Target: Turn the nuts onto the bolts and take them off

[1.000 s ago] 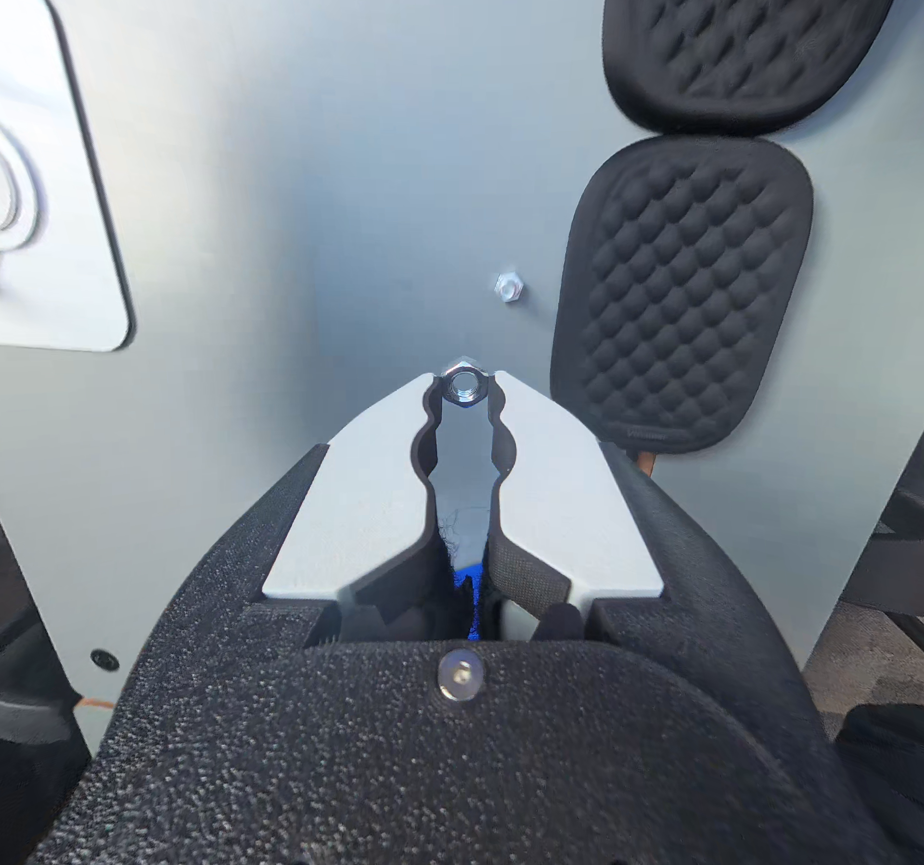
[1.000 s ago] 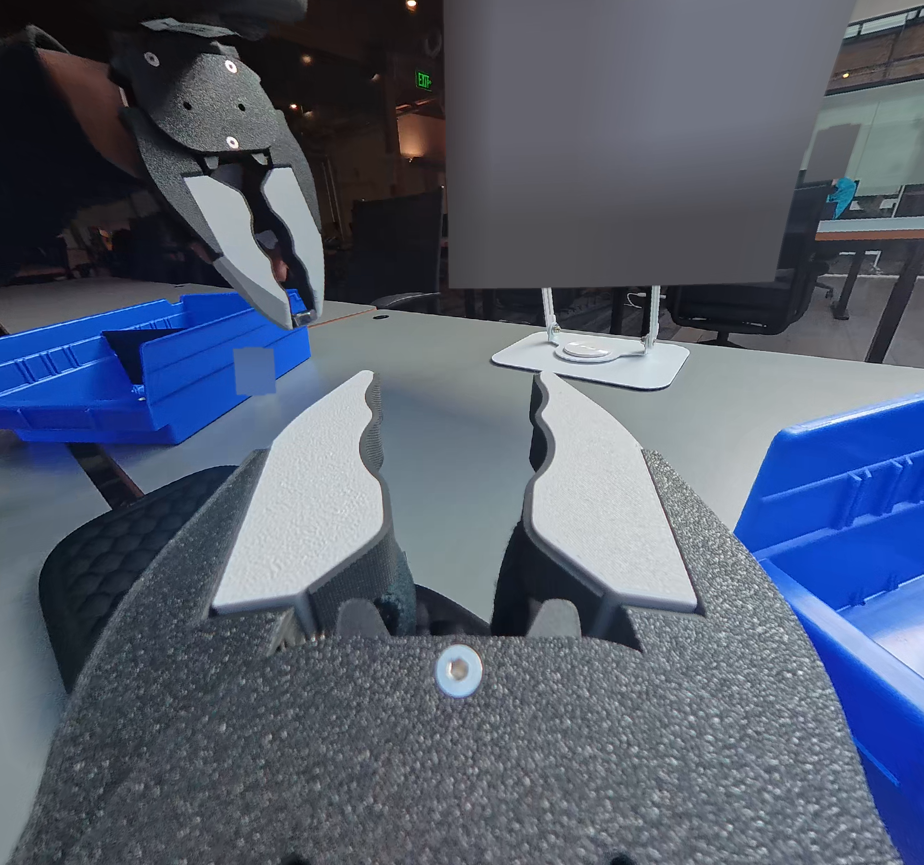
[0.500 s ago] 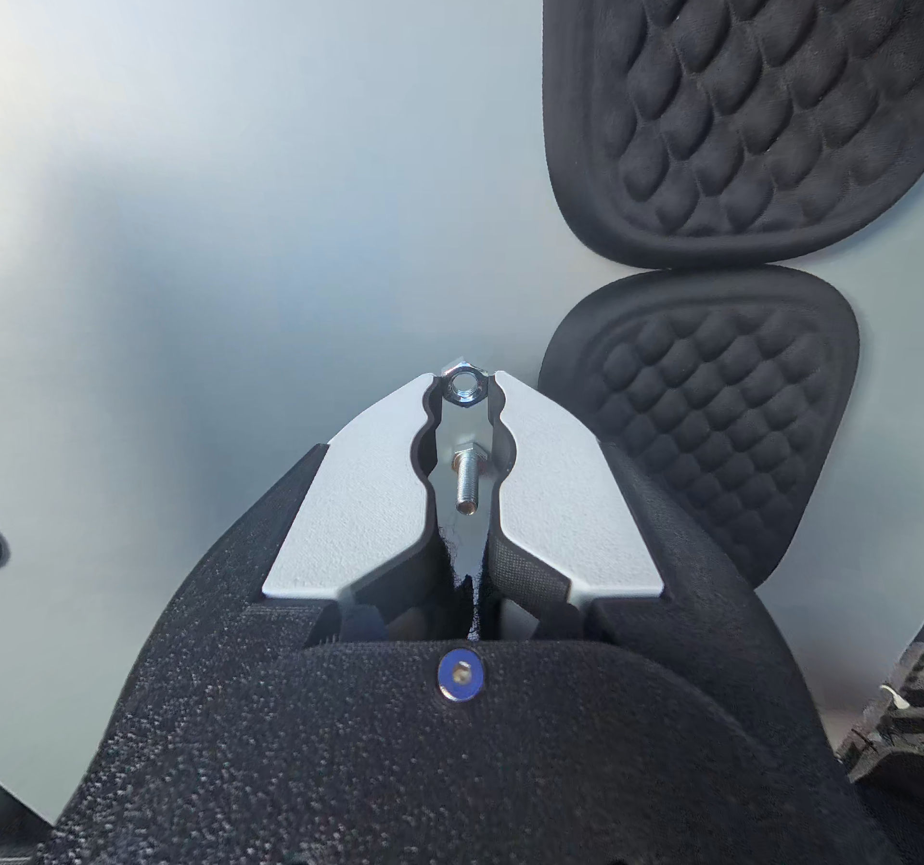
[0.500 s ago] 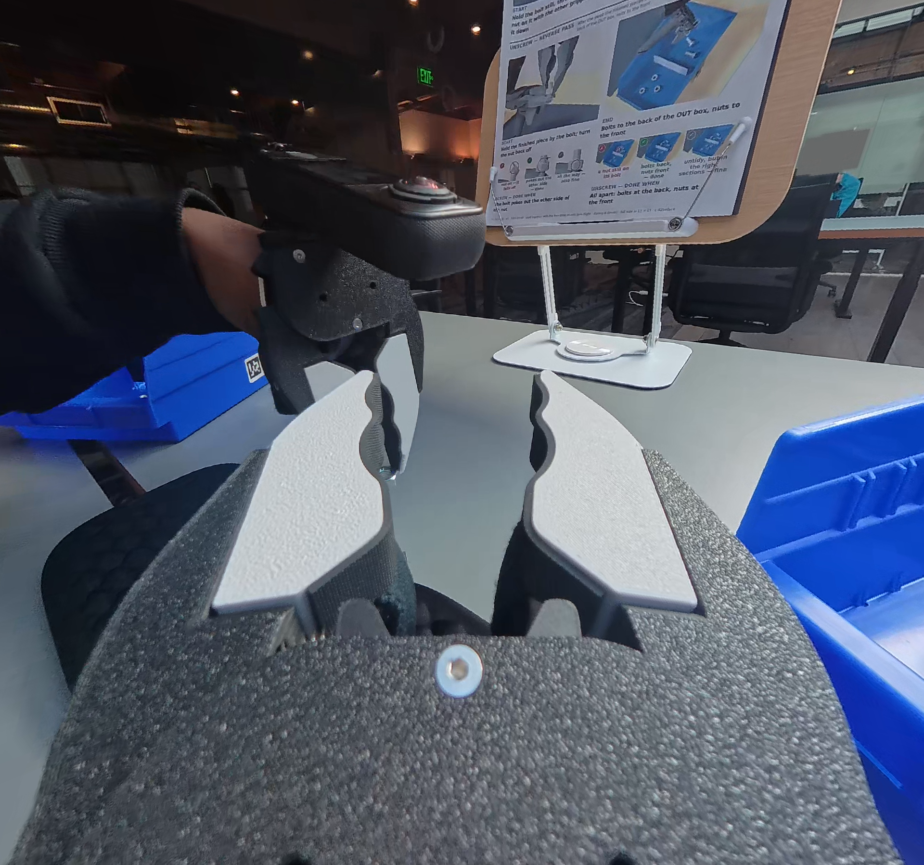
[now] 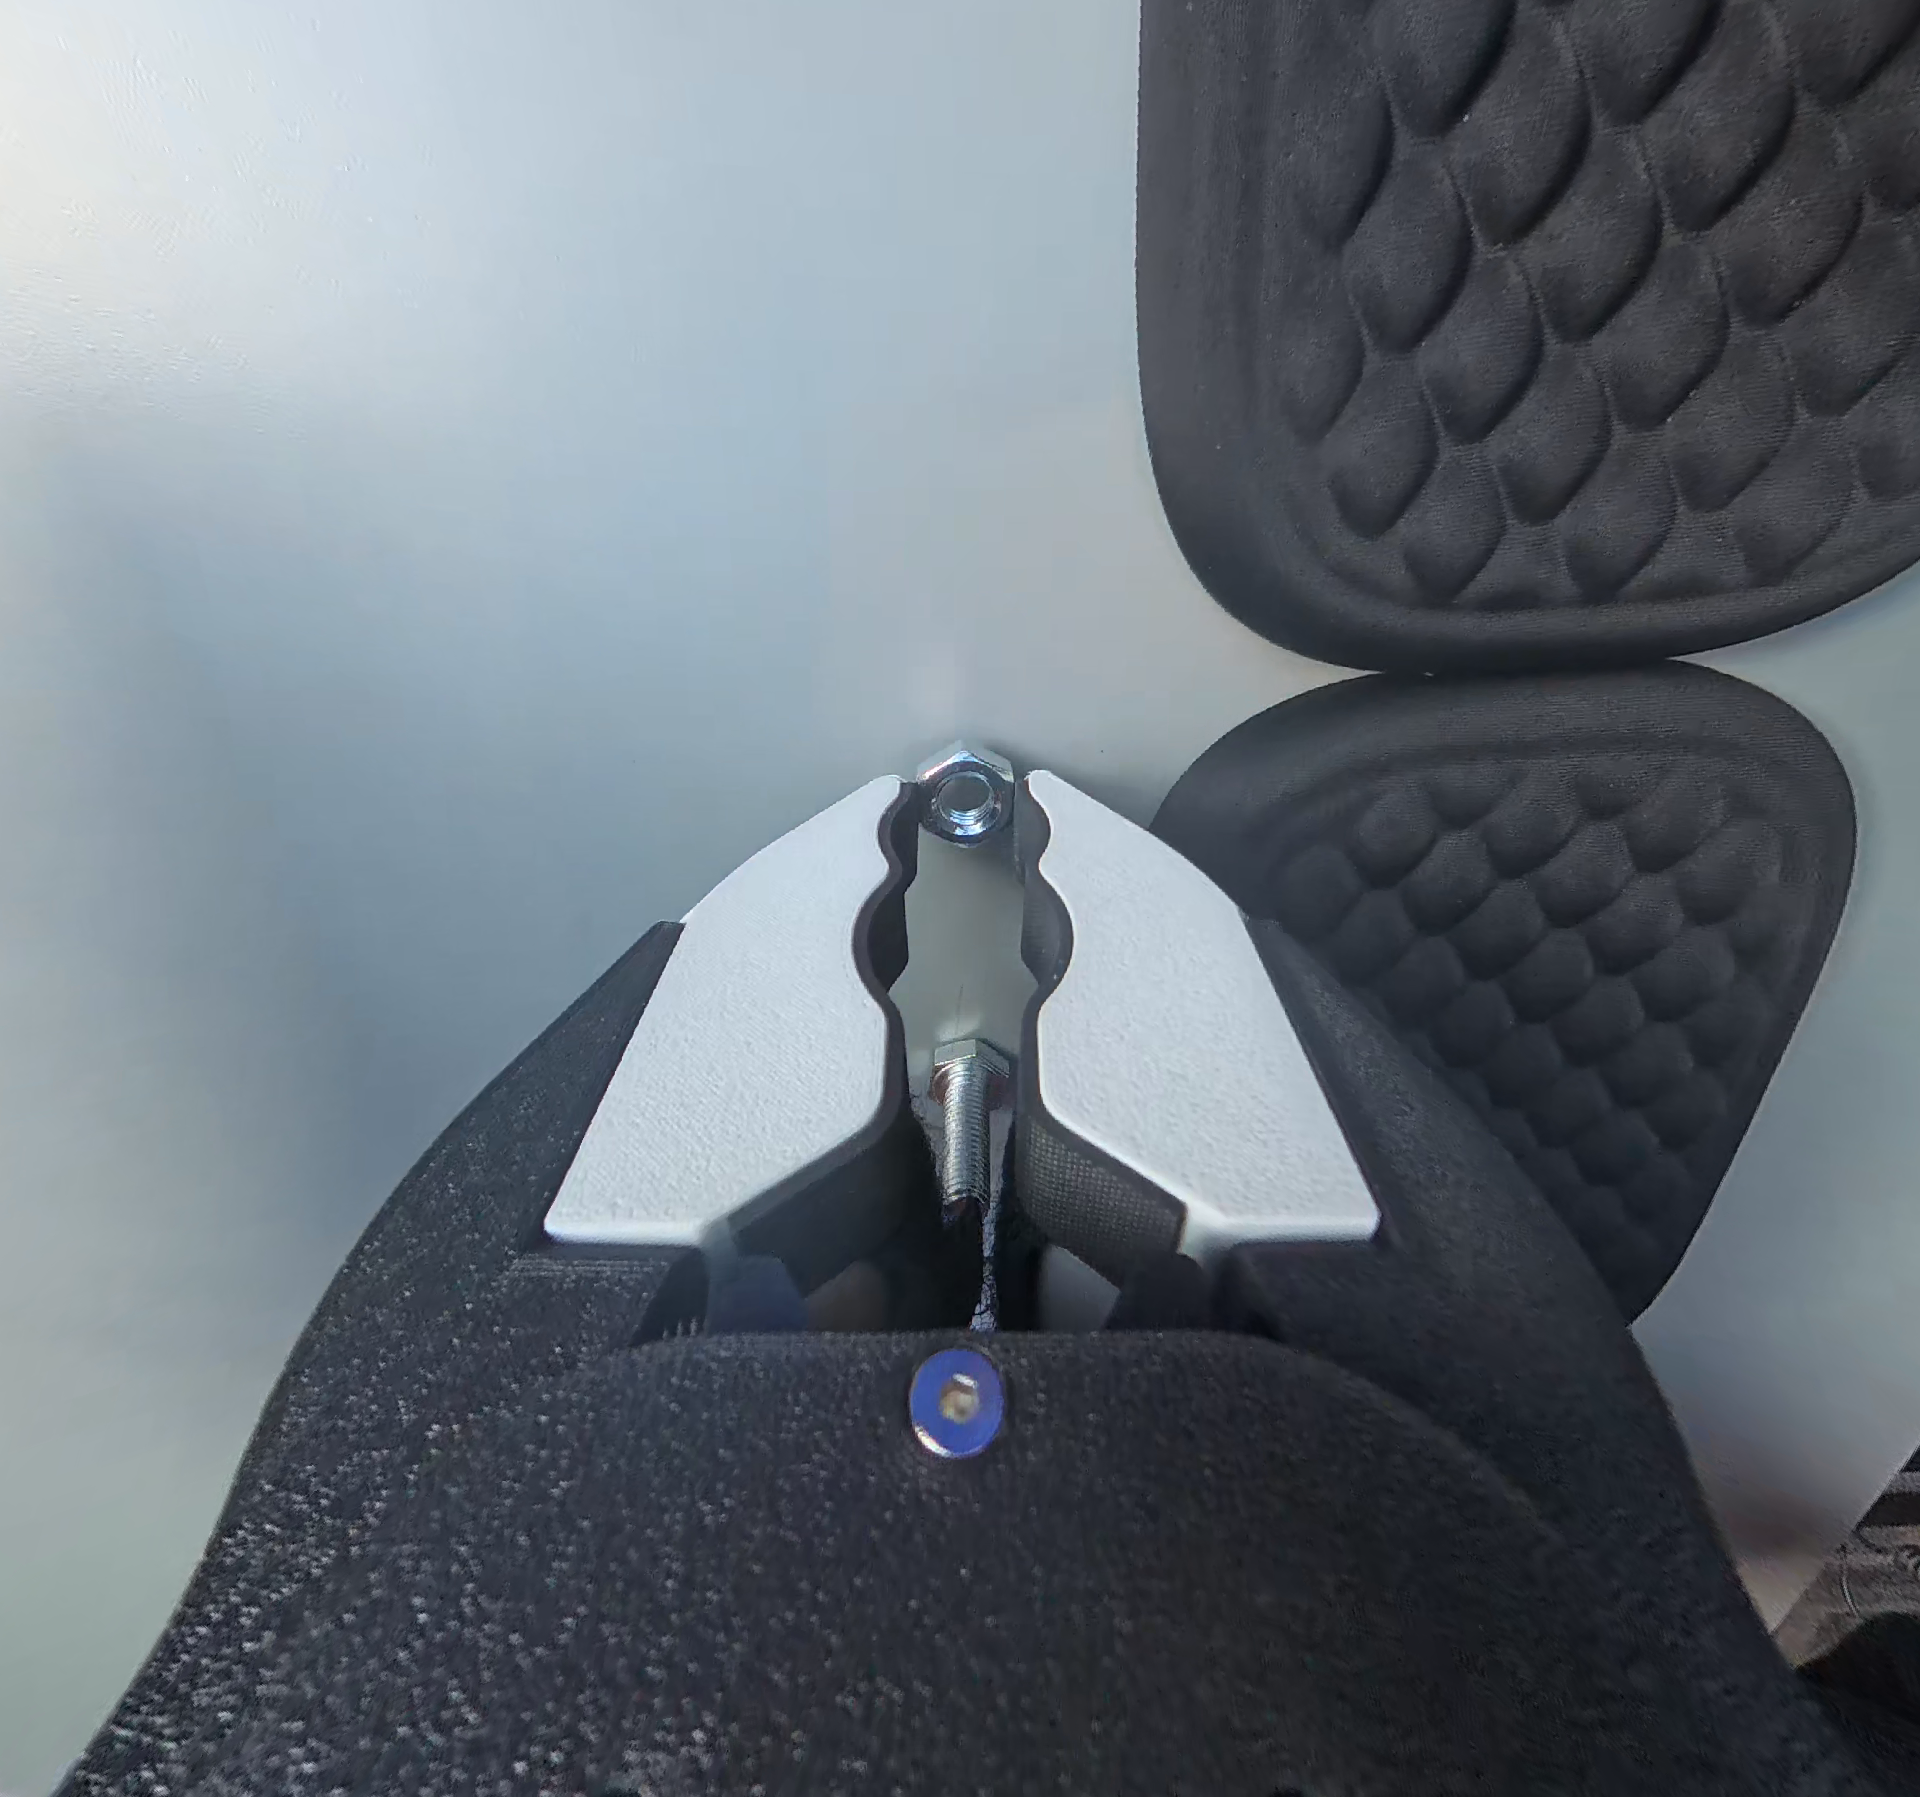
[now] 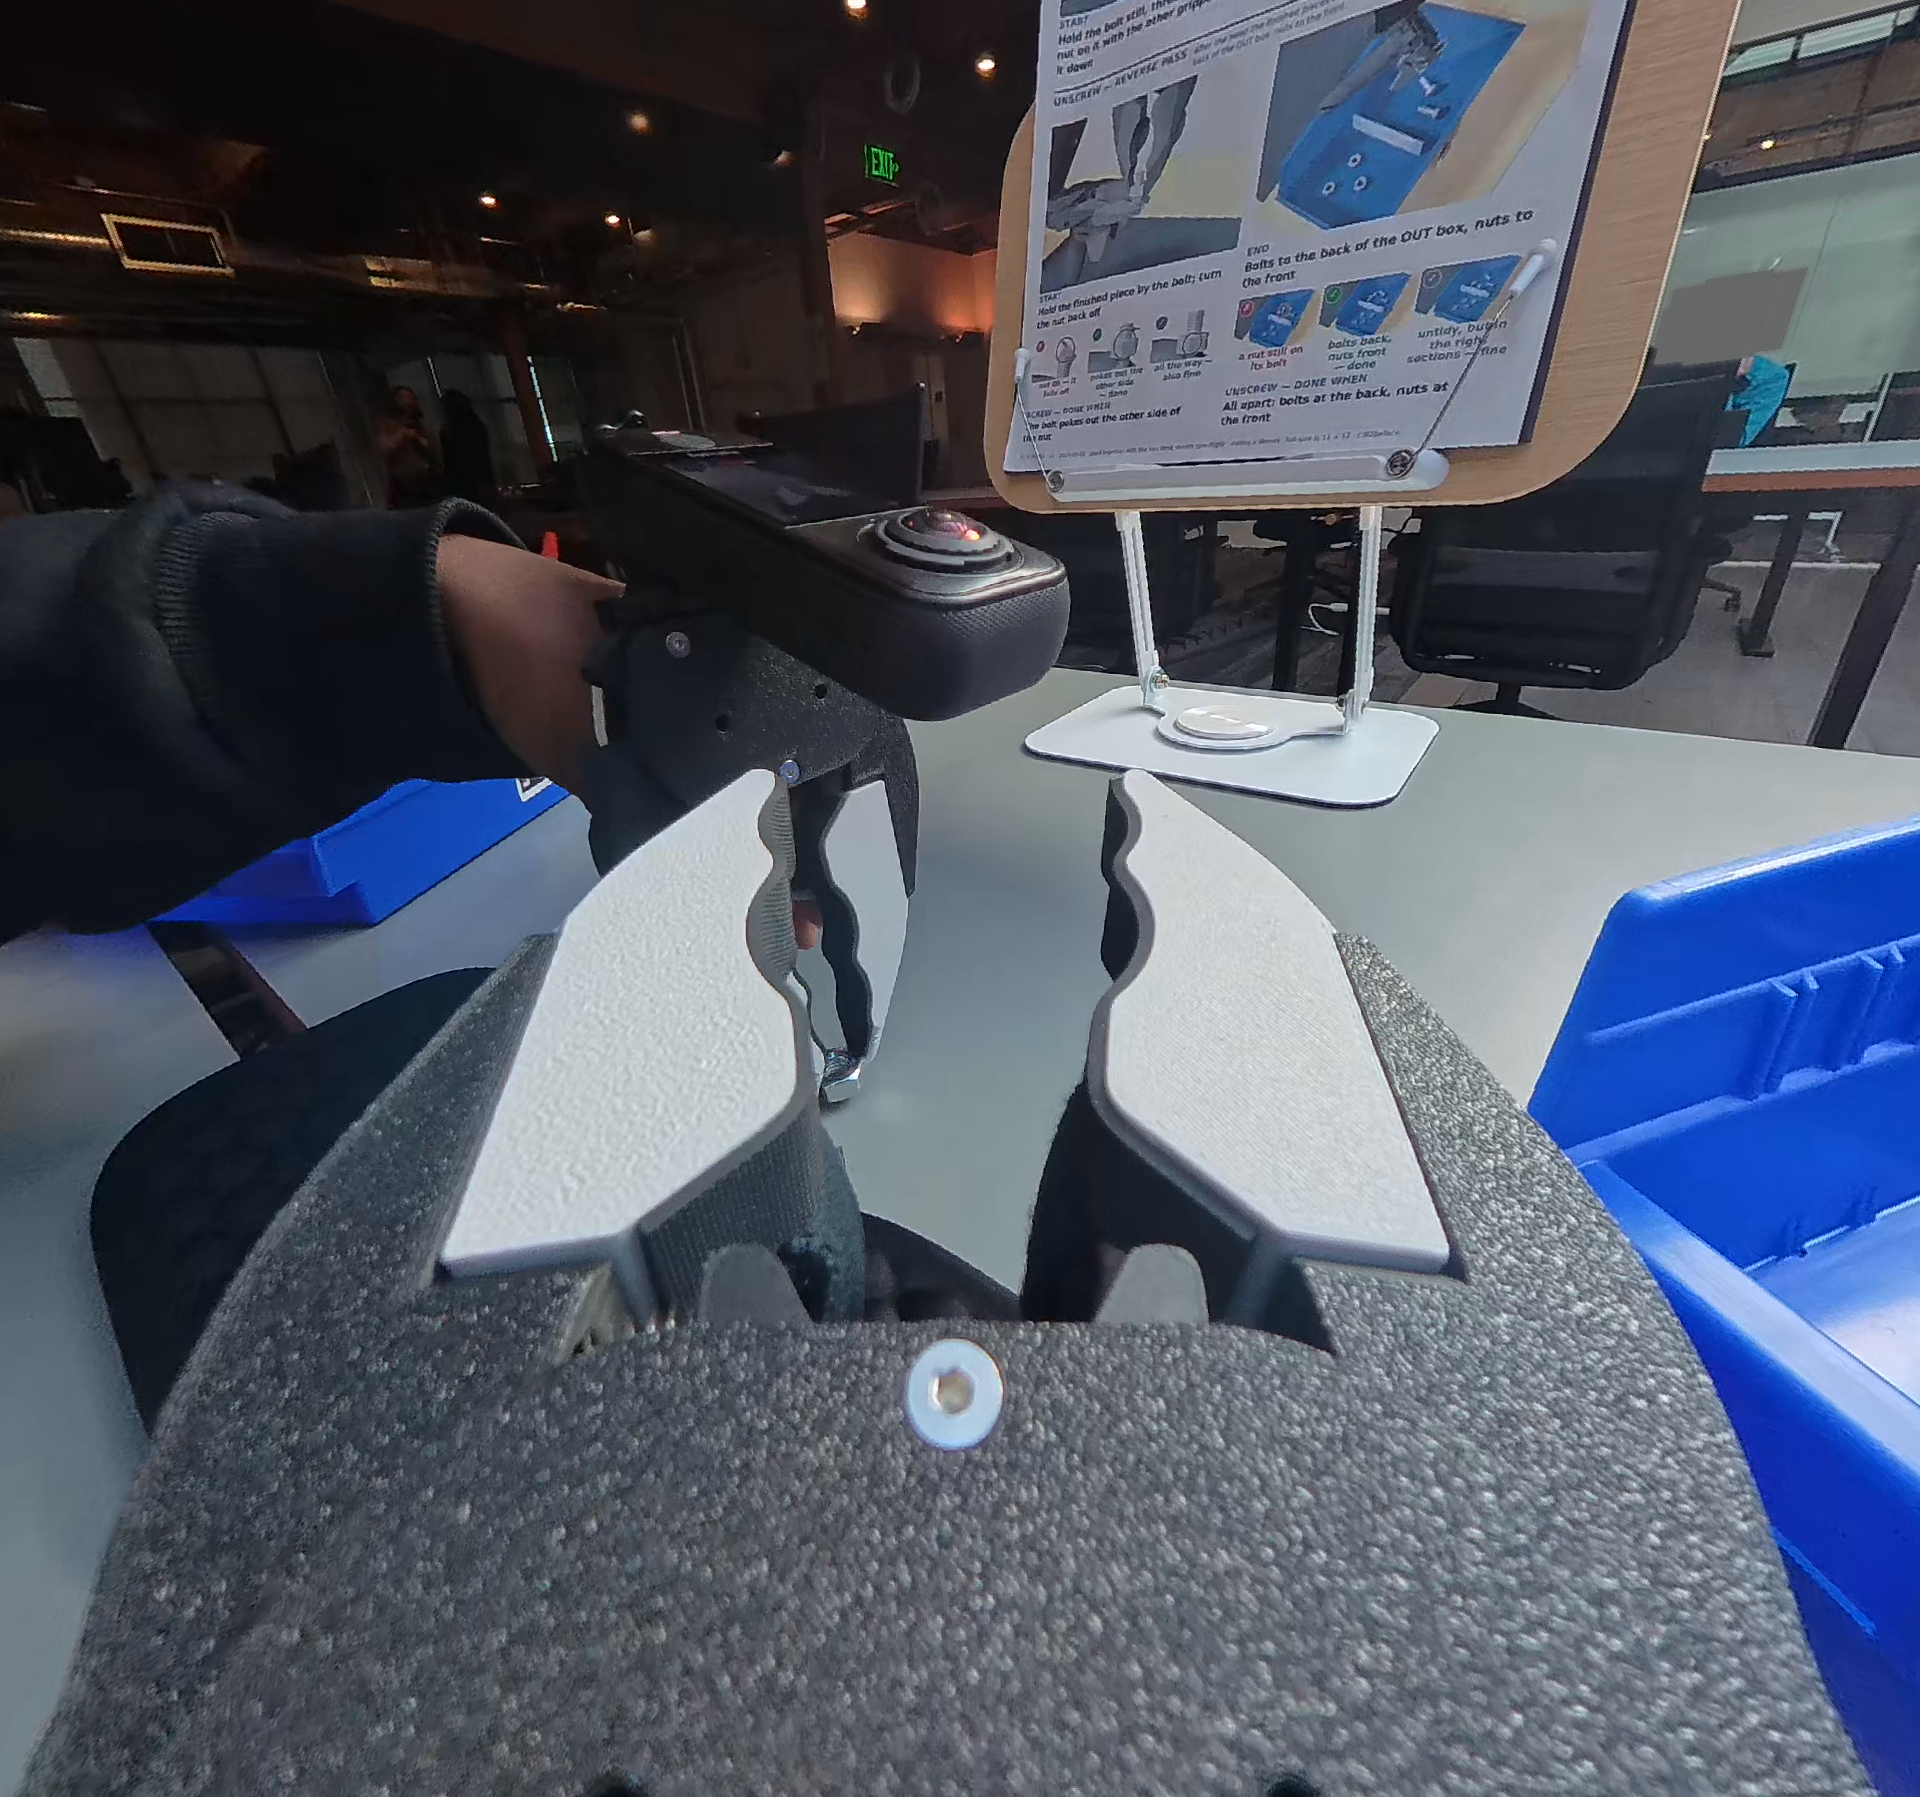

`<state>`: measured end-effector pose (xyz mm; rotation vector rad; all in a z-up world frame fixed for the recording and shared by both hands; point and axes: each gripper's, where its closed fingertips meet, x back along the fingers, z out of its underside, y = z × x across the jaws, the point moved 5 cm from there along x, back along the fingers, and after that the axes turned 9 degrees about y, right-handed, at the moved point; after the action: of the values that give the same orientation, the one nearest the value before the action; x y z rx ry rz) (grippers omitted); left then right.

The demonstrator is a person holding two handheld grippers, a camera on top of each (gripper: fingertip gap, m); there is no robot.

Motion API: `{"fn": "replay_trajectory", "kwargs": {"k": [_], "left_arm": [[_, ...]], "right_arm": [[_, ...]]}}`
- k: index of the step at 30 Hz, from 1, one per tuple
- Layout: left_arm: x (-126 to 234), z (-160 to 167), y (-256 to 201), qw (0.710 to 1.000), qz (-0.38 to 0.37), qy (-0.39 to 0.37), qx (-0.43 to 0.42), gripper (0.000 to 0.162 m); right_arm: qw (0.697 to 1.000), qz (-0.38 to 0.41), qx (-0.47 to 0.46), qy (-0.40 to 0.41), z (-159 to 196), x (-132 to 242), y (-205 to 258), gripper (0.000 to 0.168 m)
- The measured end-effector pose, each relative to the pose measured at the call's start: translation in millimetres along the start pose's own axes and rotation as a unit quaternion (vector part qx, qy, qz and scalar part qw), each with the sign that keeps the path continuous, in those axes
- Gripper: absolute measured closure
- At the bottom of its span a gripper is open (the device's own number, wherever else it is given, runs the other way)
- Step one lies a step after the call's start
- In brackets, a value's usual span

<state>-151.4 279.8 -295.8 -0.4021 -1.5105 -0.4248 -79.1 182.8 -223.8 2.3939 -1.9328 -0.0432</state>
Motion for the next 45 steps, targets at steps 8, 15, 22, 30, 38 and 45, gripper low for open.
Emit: {"fn": "replay_trajectory", "kwargs": {"k": [8, 15, 22, 30, 38, 45], "left_arm": [[0.9, 2.9, 0.0, 1.0, 0.006, -0.018, 0.011, 0.131], [35.2, 10.3, 1.5, 0.981, -0.025, -0.177, 0.072, 0.105], [93.5, 42.5, 1.7, 0.848, -0.155, -0.475, 0.176, 0.069], [101.6, 84.5, -27.8, 0.726, -0.208, -0.625, 0.197, 0.061], [78.9, 103.3, -45.5, 0.692, -0.186, -0.671, 0.192, 0.059], [71.4, 107.1, -48.4, 0.679, -0.165, -0.692, 0.183, 0.06]], "right_arm": [[1.0, 0.0, 0.0, 0.0, 0.1, -0.1, -0.1, 0.111], [1.0, 0.0, -0.005, -0.004, -0.2, 0.7, -1.1, 0.111], [1.0, 0.001, -0.002, 0.0, 0.8, -0.5, -0.7, 0.112], [1.0, -0.009, 0.008, 0.017, 1.4, -4.1, 2.8, 0.112], [0.988, -0.109, 0.049, 0.101, -0.9, -37.2, 26.8, 0.109], [0.915, -0.227, 0.182, 0.28, 37.9, -93.4, 54.0, 0.117]]}}
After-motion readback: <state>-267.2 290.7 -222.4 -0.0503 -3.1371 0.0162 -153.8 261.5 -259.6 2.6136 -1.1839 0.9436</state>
